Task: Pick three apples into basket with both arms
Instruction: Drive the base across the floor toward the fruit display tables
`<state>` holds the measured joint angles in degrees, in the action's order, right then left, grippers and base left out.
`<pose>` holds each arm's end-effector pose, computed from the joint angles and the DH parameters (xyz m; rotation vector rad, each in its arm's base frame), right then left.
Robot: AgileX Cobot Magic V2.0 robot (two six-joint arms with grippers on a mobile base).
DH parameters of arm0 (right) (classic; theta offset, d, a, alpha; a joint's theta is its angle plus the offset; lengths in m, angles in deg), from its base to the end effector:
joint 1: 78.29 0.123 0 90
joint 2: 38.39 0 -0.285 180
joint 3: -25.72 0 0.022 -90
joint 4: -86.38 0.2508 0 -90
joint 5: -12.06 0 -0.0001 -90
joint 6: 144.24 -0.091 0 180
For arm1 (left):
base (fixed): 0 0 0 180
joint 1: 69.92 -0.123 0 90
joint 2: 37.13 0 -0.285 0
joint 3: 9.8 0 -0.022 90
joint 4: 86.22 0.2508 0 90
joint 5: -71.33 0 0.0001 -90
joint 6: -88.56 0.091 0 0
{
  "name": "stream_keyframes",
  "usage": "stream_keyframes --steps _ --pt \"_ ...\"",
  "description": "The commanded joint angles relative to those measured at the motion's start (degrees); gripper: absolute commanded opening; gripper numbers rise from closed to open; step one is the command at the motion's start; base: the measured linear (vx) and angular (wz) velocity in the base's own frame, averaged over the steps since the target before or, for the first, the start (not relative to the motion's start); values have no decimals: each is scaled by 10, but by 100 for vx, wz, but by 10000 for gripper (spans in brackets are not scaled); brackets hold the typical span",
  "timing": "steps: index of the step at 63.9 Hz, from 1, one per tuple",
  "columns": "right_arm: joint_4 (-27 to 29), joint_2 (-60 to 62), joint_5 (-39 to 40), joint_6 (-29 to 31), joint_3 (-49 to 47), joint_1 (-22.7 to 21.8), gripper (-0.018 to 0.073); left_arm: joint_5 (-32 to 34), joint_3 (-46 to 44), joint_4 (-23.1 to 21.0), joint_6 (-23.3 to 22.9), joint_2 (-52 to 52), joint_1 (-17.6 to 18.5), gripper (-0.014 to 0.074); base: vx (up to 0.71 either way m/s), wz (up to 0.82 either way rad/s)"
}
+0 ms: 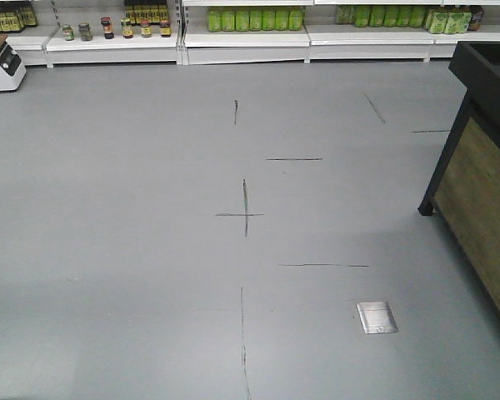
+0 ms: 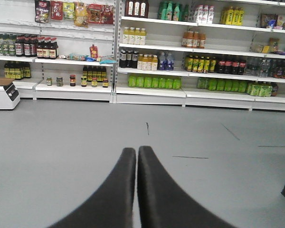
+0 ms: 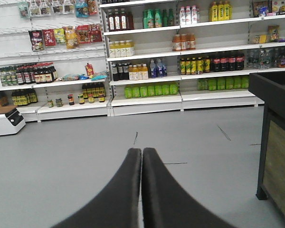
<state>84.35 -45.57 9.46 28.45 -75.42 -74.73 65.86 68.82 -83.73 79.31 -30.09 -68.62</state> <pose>0.0568 0.0034 0.2000 0.0245 1.5481 0.1210 0.0565 -0.0009 0.1970 -0.0792 1.5895 -0.1065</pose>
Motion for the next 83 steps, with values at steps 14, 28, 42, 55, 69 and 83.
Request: stream_keyframes --steps 14,28,42,55,69,83 --pt "-3 4 42 4 8 -1 -9 44 12 -5 -5 -8 -1 -6 17 -3" --pt "-3 4 42 4 8 -1 -9 44 12 -5 -5 -8 -1 -6 15 -3" --pt "-3 4 42 4 8 -1 -9 44 12 -5 -5 -8 -1 -6 13 -3" --pt "-3 4 42 4 8 -1 -9 44 12 -5 -5 -8 -1 -6 11 -3" --pt "-3 4 42 4 8 -1 -9 44 12 -5 -5 -8 -1 -6 9 -8" --pt "-3 4 42 4 8 -1 -9 44 12 -5 -5 -8 -1 -6 8 -20"
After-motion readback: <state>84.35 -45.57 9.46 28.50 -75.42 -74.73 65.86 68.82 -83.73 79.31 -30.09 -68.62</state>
